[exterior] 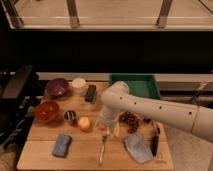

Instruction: Place fork in purple bowl

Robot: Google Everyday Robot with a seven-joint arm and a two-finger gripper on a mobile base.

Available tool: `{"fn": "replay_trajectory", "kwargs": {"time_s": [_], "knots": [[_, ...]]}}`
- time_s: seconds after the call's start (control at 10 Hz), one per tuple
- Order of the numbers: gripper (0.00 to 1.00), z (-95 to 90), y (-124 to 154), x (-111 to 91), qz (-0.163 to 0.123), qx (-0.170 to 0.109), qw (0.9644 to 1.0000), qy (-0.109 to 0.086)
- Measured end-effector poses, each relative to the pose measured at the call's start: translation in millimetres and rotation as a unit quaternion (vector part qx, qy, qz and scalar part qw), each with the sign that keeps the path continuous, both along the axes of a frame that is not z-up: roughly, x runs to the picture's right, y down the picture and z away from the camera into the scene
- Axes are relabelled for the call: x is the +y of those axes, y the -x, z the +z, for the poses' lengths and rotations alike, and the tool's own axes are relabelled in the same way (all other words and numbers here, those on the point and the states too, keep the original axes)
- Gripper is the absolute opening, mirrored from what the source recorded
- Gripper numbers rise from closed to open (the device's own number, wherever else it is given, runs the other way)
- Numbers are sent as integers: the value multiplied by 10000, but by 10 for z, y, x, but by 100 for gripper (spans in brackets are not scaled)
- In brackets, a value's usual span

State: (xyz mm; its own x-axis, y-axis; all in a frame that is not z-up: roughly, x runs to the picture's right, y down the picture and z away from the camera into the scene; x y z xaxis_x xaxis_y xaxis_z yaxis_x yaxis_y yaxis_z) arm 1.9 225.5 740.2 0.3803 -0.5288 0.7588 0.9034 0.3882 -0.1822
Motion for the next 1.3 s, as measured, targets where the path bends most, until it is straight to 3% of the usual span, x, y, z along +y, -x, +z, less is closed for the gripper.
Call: {"fn": "replay_trajectory", "kwargs": {"time_s": [0.6, 0.9, 1.3], "knots": [[65, 1, 27, 516, -33, -71, 9980, 628], [65, 74, 76, 725, -12, -170, 9952, 969], [65, 248, 89, 889, -11, -122, 9920, 1255]]}}
